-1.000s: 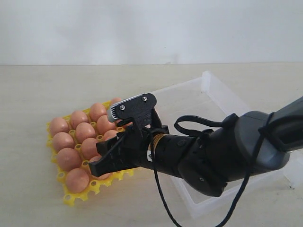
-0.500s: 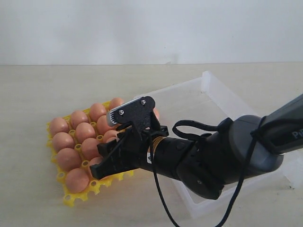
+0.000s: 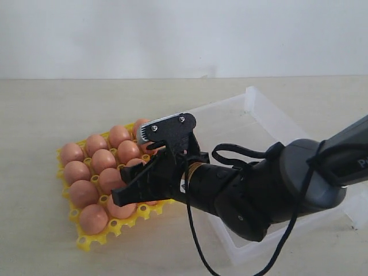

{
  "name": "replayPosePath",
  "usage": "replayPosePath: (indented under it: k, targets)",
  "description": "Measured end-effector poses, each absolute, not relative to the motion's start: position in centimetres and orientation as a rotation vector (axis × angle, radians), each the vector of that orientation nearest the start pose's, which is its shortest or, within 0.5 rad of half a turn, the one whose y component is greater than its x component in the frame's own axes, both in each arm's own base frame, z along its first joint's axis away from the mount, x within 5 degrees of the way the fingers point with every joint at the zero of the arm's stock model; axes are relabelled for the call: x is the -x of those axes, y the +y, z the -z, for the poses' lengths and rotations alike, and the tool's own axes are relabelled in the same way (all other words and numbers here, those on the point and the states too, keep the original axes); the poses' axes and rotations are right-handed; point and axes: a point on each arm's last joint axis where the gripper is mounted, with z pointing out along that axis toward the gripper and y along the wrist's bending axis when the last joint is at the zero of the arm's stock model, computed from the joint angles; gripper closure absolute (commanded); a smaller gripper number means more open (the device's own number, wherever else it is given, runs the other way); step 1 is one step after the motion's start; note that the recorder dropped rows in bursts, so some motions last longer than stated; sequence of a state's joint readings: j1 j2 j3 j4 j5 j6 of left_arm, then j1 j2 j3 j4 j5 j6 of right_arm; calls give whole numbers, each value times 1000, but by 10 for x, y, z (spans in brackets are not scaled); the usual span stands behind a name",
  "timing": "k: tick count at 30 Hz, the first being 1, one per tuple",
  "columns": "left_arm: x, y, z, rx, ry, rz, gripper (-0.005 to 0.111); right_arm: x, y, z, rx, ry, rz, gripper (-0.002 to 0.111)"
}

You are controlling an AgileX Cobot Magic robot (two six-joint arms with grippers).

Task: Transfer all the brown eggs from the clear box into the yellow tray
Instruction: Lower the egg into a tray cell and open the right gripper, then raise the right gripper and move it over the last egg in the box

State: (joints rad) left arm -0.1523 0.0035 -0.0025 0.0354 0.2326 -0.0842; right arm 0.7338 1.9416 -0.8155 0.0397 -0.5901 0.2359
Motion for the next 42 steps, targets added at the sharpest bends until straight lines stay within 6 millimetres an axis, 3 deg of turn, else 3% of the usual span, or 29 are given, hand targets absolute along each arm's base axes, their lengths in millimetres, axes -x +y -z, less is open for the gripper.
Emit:
replayPosePath:
  k: [6,10,12,15,19,23,27,30,34,37,42]
  targets:
    - [-55,-8,-193,-82,1717,143,103,-275,240,-175,408,1838,-627,54]
    - [-55,-8,-193,-82,1717,143,103,-283,228,-222,257,1719,-532,54]
    - [-55,-8,-193,-82,1717,143,103,-293,218,-237,174,1753,-457,54]
    - [-55,-8,-193,-82,1717,143,103,-318,203,-259,97,1880,-410,54]
    - [-55,-8,-193,-82,1717,143,103,-367,177,-273,44,2105,-654,54]
    - [-55,-8,-193,-82,1717,143,103,-403,152,-270,123,2222,-800,54]
    - [-55,-8,-193,-82,1717,143,103,-426,134,-253,328,2363,-723,54]
    - [-55,-8,-193,-82,1717,143,103,-429,127,-233,469,2537,-581,56]
    - [-55,-8,-193,-82,1717,143,103,-432,118,-204,414,2770,-432,58]
    - [-55,-8,-193,-82,1717,143,103,-433,116,-191,388,2828,-405,58]
    - [-55,-8,-193,-82,1717,143,103,-435,120,-191,430,2799,-400,58]
